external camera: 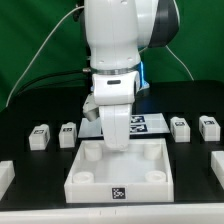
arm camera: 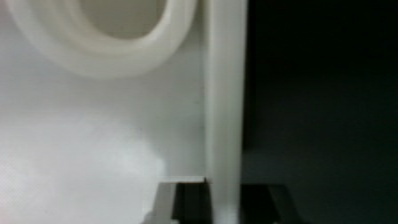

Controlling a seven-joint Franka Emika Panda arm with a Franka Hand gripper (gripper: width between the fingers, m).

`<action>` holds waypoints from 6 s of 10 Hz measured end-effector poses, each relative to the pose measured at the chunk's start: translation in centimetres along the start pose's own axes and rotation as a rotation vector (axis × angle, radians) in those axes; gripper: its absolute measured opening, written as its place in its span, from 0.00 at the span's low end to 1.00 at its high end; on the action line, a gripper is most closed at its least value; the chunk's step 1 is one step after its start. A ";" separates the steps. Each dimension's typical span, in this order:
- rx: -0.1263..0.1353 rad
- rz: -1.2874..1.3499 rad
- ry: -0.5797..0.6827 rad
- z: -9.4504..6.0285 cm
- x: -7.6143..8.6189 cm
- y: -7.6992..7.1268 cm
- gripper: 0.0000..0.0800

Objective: Assemble one leg

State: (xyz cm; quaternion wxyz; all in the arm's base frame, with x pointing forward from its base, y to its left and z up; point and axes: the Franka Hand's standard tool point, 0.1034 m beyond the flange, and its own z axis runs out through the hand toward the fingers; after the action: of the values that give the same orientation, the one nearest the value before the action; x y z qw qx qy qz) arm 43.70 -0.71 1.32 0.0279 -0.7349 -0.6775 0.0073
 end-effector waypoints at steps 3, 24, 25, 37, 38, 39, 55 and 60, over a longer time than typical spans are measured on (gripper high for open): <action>0.000 0.000 0.000 0.0 0.0 0.0 0.07; -0.052 -0.054 0.051 0.1 7.2 4.7 0.81; -0.052 -0.054 0.051 0.1 7.2 4.7 0.81; -0.060 0.826 0.082 -6.7 16.3 -0.3 0.81; -0.055 0.929 0.086 -6.5 17.0 -0.7 0.81; -0.041 1.058 0.096 -6.5 17.0 -0.7 0.81; 0.595 1.408 -0.603 -4.0 18.6 -2.8 0.81; 0.594 1.436 -0.639 -0.9 19.3 -4.7 0.81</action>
Offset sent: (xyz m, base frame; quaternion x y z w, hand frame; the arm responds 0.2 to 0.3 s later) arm 0.0000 0.0000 0.0000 0.0000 0.0000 0.0000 1.0000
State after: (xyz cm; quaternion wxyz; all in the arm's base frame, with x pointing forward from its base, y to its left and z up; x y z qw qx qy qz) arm 40.60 18.87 2.94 0.0154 -0.9123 0.0098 0.4092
